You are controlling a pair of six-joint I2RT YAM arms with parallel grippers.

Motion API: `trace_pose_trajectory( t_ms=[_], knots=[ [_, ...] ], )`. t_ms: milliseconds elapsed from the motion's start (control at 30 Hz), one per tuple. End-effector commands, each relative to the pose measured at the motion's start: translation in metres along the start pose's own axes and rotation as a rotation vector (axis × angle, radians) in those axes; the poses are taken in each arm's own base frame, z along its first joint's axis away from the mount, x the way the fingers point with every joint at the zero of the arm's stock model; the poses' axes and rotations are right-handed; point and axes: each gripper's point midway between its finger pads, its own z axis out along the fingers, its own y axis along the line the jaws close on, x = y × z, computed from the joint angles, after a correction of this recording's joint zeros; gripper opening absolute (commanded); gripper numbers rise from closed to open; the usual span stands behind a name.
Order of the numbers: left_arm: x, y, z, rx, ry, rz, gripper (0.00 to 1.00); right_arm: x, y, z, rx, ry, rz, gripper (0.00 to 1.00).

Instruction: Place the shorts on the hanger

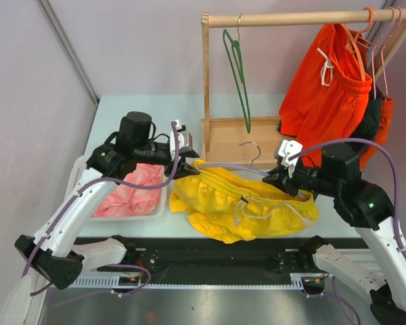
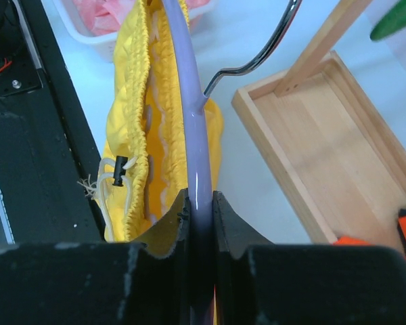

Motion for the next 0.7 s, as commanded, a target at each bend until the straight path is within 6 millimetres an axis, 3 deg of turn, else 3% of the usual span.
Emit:
trace_pose_trajectory(
  t_ms=[0, 100, 267, 333, 467, 667],
  knots=[
    [-0.016, -0.001, -0.013, -0.033, -0.043, 0.033, 0.66, -0.026, -0.010, -0.027, 0.101, -0.074, -0.024, 0.00],
    [-0.036, 0.003, -0.018, -0.068, -0.101, 0.049, 0.82, -0.010, -0.020, -0.035, 0.178, -0.015, 0.024, 0.00],
    [-0.038, 0.006, -0.021, -0.093, -0.101, 0.041, 0.91, 0.019, -0.051, -0.059, 0.412, 0.111, 0.099, 0.00],
    [-0.035, 0.006, -0.020, -0.096, -0.102, 0.033, 0.94, 0.023, -0.063, -0.067, 0.488, 0.129, 0.119, 0.00],
    [-0.033, 0.008, -0.020, -0.115, -0.099, 0.035, 0.95, 0.021, -0.092, -0.083, 0.640, 0.172, 0.124, 0.00],
    [-0.031, 0.012, -0.017, -0.125, -0.103, 0.027, 1.00, -0.017, -0.138, -0.097, 0.815, 0.127, 0.140, 0.00]
  ],
)
